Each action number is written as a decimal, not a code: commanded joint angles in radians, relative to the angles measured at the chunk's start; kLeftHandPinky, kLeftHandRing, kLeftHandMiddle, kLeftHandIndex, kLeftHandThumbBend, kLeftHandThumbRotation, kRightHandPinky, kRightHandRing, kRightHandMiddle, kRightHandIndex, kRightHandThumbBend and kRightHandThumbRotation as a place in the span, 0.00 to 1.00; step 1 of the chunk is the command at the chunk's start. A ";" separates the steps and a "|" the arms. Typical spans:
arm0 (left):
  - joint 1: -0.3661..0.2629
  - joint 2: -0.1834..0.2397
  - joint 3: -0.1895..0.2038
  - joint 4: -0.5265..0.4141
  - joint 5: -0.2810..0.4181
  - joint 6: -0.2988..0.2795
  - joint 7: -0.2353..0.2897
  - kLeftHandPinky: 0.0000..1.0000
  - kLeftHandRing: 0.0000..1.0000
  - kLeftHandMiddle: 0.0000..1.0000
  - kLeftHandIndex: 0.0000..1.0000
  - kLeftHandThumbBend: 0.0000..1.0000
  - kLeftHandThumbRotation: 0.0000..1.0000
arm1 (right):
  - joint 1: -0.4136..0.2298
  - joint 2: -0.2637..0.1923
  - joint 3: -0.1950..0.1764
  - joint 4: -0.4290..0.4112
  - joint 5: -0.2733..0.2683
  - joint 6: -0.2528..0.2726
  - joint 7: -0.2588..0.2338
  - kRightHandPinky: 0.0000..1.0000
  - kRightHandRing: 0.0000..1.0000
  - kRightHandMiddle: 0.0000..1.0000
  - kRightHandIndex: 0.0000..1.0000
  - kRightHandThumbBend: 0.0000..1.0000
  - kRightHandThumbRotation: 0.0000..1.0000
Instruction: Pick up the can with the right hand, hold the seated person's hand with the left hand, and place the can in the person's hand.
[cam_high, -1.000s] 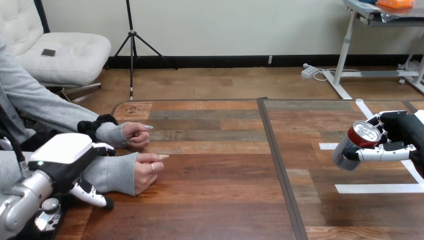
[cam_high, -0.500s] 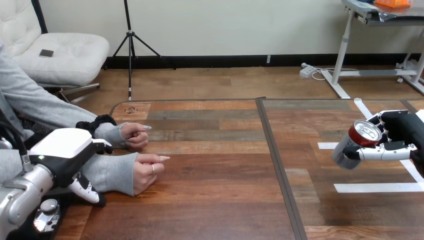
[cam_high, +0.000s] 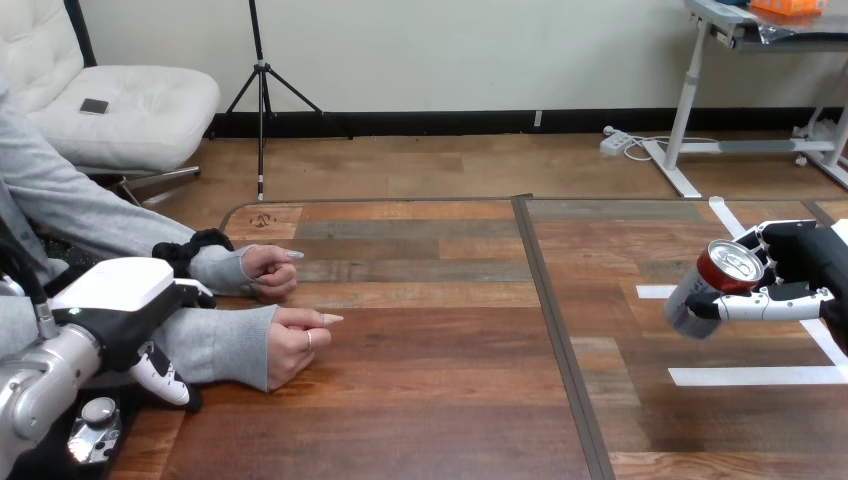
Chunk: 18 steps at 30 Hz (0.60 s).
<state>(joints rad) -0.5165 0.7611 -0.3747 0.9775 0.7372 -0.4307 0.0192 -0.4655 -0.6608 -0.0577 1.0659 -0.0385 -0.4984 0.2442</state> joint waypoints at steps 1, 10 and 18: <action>-0.037 0.015 -0.008 0.027 0.000 0.019 -0.011 0.57 0.70 0.74 0.75 1.00 0.01 | -0.059 0.012 -0.031 -0.050 0.014 -0.024 -0.022 0.25 0.29 0.38 0.41 0.85 0.00; -0.048 0.008 -0.008 0.033 -0.009 0.039 -0.047 0.54 0.65 0.70 0.71 0.99 0.00 | -0.058 0.014 -0.035 -0.050 0.022 -0.022 -0.012 0.24 0.28 0.38 0.42 0.84 0.00; -0.060 0.003 -0.010 0.051 -0.024 0.038 -0.074 0.53 0.63 0.68 0.68 0.96 0.00 | -0.058 0.015 -0.036 -0.050 0.022 -0.013 -0.019 0.26 0.31 0.38 0.42 0.84 0.00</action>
<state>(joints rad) -0.5346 0.7607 -0.3748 0.9948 0.7135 -0.4098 -0.0354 -0.4655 -0.6608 -0.0579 1.0659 -0.0375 -0.4975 0.2440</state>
